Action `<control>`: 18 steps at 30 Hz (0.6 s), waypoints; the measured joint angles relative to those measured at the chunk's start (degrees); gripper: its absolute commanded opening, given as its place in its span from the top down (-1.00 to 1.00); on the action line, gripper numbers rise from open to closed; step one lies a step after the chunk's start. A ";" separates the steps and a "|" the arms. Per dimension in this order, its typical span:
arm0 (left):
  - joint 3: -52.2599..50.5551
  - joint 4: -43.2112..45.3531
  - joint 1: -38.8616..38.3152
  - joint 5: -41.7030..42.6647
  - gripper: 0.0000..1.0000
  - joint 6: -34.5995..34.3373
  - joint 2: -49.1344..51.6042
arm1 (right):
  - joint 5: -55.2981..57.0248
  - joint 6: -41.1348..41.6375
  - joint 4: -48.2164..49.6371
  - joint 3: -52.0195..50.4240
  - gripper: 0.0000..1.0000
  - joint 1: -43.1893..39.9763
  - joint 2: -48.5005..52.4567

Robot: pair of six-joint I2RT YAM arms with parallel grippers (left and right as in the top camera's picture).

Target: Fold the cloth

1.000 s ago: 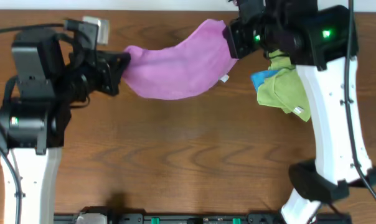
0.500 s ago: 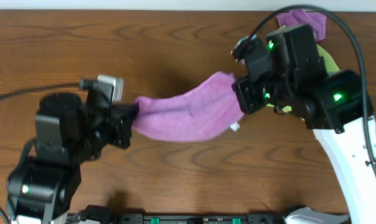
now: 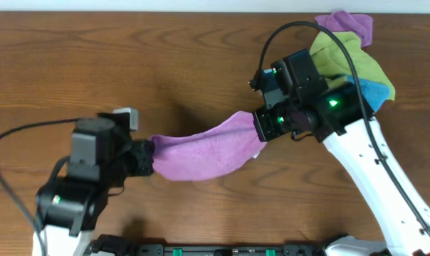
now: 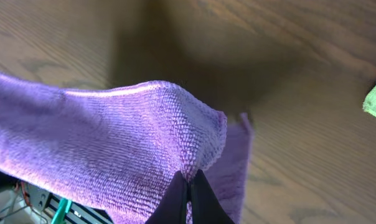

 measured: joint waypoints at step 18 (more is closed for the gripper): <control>-0.37 31.47 1.92 -5.44 0.89 8.79 17.00 | 1.29 0.15 29.42 -0.13 0.97 -0.66 9.70</control>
